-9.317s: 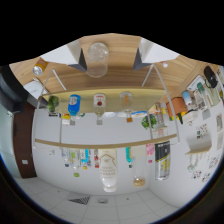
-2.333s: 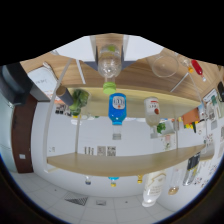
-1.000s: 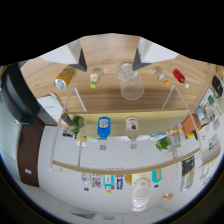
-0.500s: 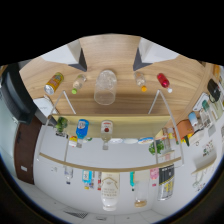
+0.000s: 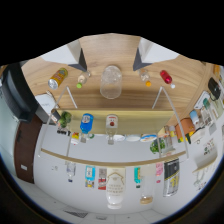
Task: Make me a cup of Vodka Sunrise.
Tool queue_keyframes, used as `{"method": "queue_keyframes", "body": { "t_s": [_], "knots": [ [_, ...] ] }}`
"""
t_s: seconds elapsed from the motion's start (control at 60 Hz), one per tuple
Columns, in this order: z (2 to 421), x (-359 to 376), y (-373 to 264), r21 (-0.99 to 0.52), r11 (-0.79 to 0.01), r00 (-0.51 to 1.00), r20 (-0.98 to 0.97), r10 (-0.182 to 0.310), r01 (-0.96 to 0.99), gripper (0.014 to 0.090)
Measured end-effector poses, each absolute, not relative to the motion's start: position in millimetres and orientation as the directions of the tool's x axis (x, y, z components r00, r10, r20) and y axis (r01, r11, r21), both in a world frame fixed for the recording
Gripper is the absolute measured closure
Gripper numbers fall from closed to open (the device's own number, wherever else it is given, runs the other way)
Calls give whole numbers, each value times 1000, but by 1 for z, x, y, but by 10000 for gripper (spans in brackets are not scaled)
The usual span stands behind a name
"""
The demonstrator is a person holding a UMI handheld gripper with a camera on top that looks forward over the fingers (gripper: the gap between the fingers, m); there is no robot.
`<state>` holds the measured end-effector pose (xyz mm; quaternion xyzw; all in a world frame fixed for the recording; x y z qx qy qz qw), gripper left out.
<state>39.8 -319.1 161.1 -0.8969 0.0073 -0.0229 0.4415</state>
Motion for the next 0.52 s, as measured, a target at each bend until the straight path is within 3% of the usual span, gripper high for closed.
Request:
{"method": "queue_keyframes", "body": {
  "t_s": [0.517],
  "knots": [
    [163, 54, -321, -779, -627, 997, 57, -42, 18, 189]
  ]
}}
